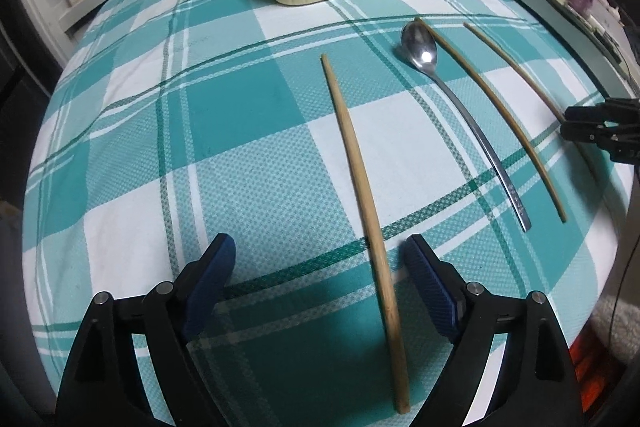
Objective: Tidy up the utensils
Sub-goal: 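Close the right gripper on a wooden chopstick while the left gripper grasps another, then carry both chopsticks upright over the cream holder and open both grippers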
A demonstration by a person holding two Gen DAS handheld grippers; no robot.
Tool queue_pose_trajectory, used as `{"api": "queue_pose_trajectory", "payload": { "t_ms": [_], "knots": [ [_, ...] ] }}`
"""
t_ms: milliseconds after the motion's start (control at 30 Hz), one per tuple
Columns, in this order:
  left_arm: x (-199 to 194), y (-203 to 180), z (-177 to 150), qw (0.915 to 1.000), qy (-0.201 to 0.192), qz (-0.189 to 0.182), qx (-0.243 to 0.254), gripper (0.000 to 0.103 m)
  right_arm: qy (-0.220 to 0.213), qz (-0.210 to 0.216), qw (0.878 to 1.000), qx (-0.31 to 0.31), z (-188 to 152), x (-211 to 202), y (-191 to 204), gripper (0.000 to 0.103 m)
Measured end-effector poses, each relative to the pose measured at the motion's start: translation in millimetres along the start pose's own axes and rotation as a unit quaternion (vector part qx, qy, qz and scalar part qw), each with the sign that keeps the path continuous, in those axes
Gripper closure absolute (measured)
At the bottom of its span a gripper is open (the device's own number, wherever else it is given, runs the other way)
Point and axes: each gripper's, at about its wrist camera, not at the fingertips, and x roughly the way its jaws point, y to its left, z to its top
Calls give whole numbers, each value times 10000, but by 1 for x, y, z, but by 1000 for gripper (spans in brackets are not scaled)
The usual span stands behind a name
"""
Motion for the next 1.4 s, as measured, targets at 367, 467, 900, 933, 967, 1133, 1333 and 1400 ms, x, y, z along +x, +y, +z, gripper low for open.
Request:
{"api": "queue_pose_trajectory", "payload": {
  "t_ms": [367, 467, 900, 933, 967, 1133, 1333, 1400],
  "knots": [
    [21, 8, 52, 9988, 464, -100, 105, 30, 725, -99, 9937, -848, 44, 19, 9, 68],
    [27, 6, 69, 9987, 503, -77, 87, 40, 718, -118, 9946, -735, 67, 28, 7, 72],
    [9, 5, 101, 9995, -188, -64, -247, 98, -124, 23, 9999, -41, 128, 29, 3, 96],
    [-4, 6, 99, 9990, -361, -48, -259, 98, -289, 117, 9995, 0, 129, 18, 2, 96],
    [-17, 7, 98, 9983, -511, -62, -269, 98, -481, 184, 9987, -8, 128, 4, 4, 96],
    [-95, 16, 83, 9891, -1408, -287, -330, 98, -1381, 335, 9895, -276, 119, -76, 15, 96],
    [-166, 33, 70, 9697, -2284, -602, -619, 98, -2280, 413, 9714, -520, 104, -152, 21, 96],
    [-178, 37, 68, 9644, -2465, -645, -709, 98, -2473, 411, 9669, -470, 101, -166, 22, 96]
  ]
}}
